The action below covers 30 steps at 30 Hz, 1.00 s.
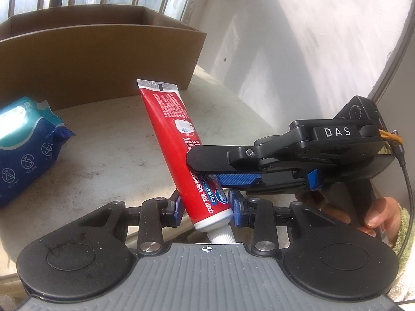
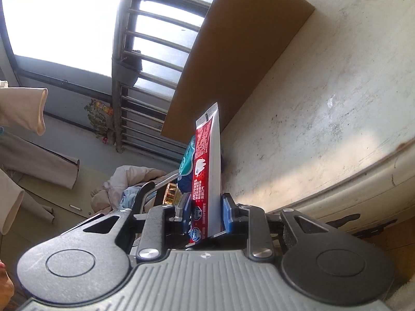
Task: Organize objects
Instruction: 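Carry the held toothpaste tube with the right gripper over the cardboard box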
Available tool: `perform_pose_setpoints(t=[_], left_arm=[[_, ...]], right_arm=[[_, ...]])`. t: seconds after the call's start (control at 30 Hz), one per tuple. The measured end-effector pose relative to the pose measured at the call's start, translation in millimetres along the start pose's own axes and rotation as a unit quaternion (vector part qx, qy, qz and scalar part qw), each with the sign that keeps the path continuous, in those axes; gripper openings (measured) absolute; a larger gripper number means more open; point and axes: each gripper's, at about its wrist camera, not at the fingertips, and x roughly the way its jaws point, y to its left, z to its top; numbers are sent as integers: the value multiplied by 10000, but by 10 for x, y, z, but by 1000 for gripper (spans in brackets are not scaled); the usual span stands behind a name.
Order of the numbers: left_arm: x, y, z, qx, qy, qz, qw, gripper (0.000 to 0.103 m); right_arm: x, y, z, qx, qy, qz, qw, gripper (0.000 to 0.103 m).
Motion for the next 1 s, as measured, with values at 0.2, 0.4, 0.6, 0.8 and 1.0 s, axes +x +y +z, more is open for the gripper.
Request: perform_pose_setpoints(t=[0.2,0.4,0.6,0.8,1.0], left_arm=[[-70,22,522,76,-342,-76,9994,34],[78,122,1131,-18,-458,-178,9988,34],[376,325,1569,-331,-345,-236,9986,34],[761,635,1991,-814,-155,-248,9963,34],[1190,1011,2287,-1548,221,-430,9868,34]], right_arm=[[2,428,451,-576,-205,-39,9981,28],[26,646,1019,-806,-248,-147,9963,28],[184,664,1615,-834,-94,-364,9958,28],[475,575,2232,-781,154,-705,9943,28],[815,447,2731,-701,463,-1237,9888,28]])
